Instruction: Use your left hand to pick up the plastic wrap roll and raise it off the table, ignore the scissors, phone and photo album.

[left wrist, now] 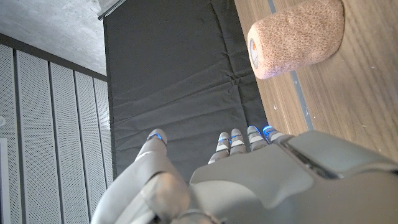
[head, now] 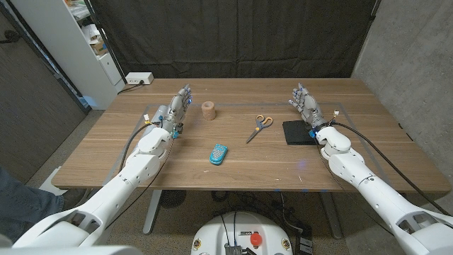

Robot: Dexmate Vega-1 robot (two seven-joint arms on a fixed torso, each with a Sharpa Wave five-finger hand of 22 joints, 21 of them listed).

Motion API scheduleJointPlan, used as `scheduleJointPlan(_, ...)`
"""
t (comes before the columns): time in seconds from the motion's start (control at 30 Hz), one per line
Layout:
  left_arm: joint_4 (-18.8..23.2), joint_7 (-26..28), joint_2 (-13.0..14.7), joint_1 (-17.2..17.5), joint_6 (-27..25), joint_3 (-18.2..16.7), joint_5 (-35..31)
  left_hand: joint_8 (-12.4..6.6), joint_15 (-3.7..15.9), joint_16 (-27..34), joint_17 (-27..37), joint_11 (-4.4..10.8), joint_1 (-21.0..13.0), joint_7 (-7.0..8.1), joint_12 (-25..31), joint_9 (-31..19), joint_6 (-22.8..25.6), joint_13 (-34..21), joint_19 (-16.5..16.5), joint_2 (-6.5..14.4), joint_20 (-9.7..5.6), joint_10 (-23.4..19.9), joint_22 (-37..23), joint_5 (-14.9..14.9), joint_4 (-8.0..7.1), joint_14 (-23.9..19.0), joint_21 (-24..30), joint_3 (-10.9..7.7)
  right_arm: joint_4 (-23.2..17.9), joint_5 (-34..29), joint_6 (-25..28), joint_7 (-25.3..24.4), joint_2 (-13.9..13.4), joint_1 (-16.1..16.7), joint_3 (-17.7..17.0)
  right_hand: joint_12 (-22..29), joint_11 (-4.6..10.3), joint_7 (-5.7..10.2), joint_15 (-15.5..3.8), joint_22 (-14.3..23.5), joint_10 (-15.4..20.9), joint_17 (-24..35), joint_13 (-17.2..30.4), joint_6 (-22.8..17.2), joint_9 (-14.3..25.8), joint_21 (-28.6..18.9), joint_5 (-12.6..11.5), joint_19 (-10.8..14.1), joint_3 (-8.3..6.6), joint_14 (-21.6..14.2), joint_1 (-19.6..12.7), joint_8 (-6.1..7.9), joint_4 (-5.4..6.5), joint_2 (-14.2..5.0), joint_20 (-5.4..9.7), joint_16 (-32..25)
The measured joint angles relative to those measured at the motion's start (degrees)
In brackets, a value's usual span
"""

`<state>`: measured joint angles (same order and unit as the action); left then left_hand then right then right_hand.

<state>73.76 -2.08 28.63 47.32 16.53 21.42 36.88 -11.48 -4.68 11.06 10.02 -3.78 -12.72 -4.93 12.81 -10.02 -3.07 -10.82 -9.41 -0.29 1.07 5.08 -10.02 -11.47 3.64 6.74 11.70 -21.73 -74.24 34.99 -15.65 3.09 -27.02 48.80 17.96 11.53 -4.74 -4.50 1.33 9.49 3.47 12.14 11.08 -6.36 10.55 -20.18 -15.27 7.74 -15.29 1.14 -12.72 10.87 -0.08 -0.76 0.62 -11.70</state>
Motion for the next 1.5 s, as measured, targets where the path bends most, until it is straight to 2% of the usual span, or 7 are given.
scheduleJointPlan(0.33,1.3,0.4,-0.1,0.8,-0.5,-0.2,-1.1,0.0,0.0,0.0,0.0,0.0,0.0,0.01,0.0,0.0,0.0,0.0,-0.4,0.0,0.37,0.0,0.0,0.0,0.0,0.0,0.0,0.0,-0.4,-5.8,3.0,3.4,5.1,1.3,-6.6,0.0,0.01,0.0,0.0,0.0,0.0,0.0,0.0,0.0,0.0,0.0,0.0,0.0,0.0,0.0,0.0,0.0,0.0,0.0,0.0,0.0)
scheduleJointPlan(0.67,4.1,1.5,1.2,2.7,-0.7,-1.2,-2.1,0.0,0.0,0.0,0.0,0.21,0.0,0.01,0.0,0.0,0.0,0.0,-0.4,0.0,0.89,-0.2,0.0,0.0,0.0,0.0,0.0,0.0,-1.1,-10.5,5.1,6.1,8.9,2.0,-11.1,0.0,-0.3,0.0,0.0,0.0,0.3,0.0,0.0,0.0,0.0,0.0,0.0,0.0,0.0,0.0,0.0,0.0,0.0,0.0,0.0,0.0)
scheduleJointPlan(1.07,7.1,2.4,2.7,5.3,0.1,-2.6,-2.6,0.0,0.01,0.0,0.0,0.43,-0.3,-0.08,0.0,0.0,0.5,0.0,-0.4,0.3,0.88,-0.5,0.0,0.0,0.23,-0.6,0.0,-0.23,-1.5,-13.8,6.0,8.2,11.5,2.5,-14.2,0.0,-0.29,0.0,-0.01,0.0,0.3,0.0,0.0,0.0,0.0,0.3,0.0,0.2,0.01,0.0,-0.4,0.0,0.0,-0.38,0.21,0.0)
scheduleJointPlan(1.5,10.0,2.6,4.4,8.7,2.1,-4.3,-2.5,0.0,0.31,0.0,0.0,0.61,-0.3,0.03,0.4,0.0,1.0,0.0,-0.1,0.3,1.21,-1.1,0.0,0.0,0.23,-0.9,0.0,-0.23,-2.3,-15.5,6.1,9.4,13.0,3.1,-15.8,0.0,-0.28,0.32,-0.01,0.0,0.3,0.0,0.0,-0.3,0.0,0.7,0.0,0.5,0.01,0.0,-0.4,0.0,0.0,-0.38,-0.11,0.0)
